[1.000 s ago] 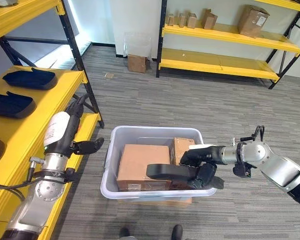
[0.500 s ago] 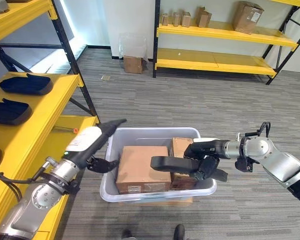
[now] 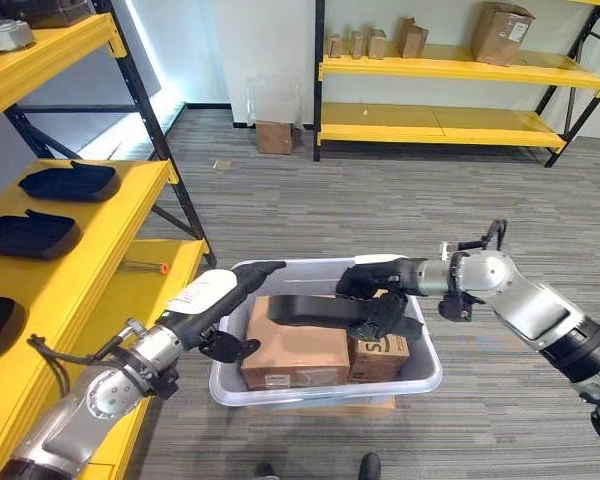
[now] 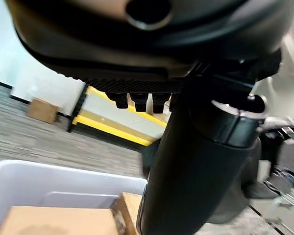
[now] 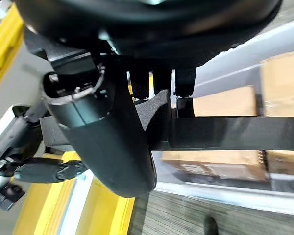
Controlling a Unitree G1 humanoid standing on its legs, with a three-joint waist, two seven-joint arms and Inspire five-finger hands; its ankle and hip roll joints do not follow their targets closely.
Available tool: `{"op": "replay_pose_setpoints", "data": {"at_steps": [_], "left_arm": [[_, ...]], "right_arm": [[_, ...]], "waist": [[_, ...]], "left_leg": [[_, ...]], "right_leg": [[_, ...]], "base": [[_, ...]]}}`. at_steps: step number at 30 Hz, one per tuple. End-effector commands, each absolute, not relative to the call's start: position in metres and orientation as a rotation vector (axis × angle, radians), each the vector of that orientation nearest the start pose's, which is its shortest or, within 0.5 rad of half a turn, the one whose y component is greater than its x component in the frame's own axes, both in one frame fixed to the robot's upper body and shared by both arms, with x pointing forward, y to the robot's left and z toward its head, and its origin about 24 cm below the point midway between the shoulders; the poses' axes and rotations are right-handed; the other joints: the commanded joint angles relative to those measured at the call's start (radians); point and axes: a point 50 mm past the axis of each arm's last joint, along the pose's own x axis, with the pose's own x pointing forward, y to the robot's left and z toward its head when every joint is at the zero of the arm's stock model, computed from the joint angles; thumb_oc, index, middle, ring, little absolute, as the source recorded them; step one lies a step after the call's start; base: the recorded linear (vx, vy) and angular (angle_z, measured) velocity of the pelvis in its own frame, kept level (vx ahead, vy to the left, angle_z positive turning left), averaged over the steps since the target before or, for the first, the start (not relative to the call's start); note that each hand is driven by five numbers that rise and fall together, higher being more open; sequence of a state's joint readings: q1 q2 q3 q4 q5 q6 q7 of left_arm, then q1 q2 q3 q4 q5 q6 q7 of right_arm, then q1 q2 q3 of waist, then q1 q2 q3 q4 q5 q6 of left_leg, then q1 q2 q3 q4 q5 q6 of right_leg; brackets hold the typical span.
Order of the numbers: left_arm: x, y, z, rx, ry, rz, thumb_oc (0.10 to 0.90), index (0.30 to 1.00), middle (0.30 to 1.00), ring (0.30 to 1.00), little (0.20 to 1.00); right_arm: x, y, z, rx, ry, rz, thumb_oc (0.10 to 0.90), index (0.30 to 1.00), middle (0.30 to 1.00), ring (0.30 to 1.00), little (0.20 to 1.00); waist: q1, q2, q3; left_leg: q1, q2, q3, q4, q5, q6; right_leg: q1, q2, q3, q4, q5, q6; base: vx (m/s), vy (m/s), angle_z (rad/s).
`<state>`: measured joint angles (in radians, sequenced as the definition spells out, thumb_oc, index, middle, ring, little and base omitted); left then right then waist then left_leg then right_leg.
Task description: Move parts from the plastic box to the shelf.
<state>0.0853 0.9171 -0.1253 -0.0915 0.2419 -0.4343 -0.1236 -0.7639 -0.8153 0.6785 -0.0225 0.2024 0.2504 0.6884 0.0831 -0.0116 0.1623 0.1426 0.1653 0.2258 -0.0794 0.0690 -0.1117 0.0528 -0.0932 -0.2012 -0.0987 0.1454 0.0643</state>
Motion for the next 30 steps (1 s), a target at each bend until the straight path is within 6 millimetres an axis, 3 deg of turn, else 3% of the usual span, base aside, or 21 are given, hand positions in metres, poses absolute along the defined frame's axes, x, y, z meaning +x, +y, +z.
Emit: {"op": "replay_pose_setpoints", "data": {"at_steps": [1,13,30], "left_arm": [[0.236,0.209,0.143,1.073,-0.524,-0.527,0.9,1.0,1.0,1.0,1.0],[0.25,0.187,0.138,0.929,-0.54,-0.512,0.9,1.0,1.0,1.0,1.0],[0.253,0.166,0.106,0.766,-0.408,-0.551,0.9,1.0,1.0,1.0,1.0]], "right_arm": [[0.318,-0.087,0.206,-0.993,-0.152,1.086,0.4,0.3,0.3,0.3,0.3],[0.314,-0.064,0.19,-1.015,-0.17,1.127,0.4,0.3,0.3,0.3,0.3],[0.314,-0.047,0.201,-1.035,-0.283,1.1,0.4,0.3,0.3,0.3,0.3]], "waist": [[0.015,-0.032,-0.082],[0.01,-0.042,-0.077],[0.004,-0.047,-0.072]], "left_leg": [[-0.015,0.03,-0.037,-0.008,-0.045,0.003],[-0.013,0.034,-0.034,-0.008,-0.049,0.006],[-0.007,0.045,-0.019,-0.008,-0.05,0.003]], "right_leg": [[0.028,-0.158,-0.038,0.011,-0.024,0.156],[0.029,-0.156,-0.026,0.011,-0.025,0.153],[0.034,-0.156,-0.032,0.011,-0.032,0.15]], "base": [[-0.02,-0.015,-0.09],[-0.01,-0.004,-0.03],[0.0,0.0,0.0]]}}
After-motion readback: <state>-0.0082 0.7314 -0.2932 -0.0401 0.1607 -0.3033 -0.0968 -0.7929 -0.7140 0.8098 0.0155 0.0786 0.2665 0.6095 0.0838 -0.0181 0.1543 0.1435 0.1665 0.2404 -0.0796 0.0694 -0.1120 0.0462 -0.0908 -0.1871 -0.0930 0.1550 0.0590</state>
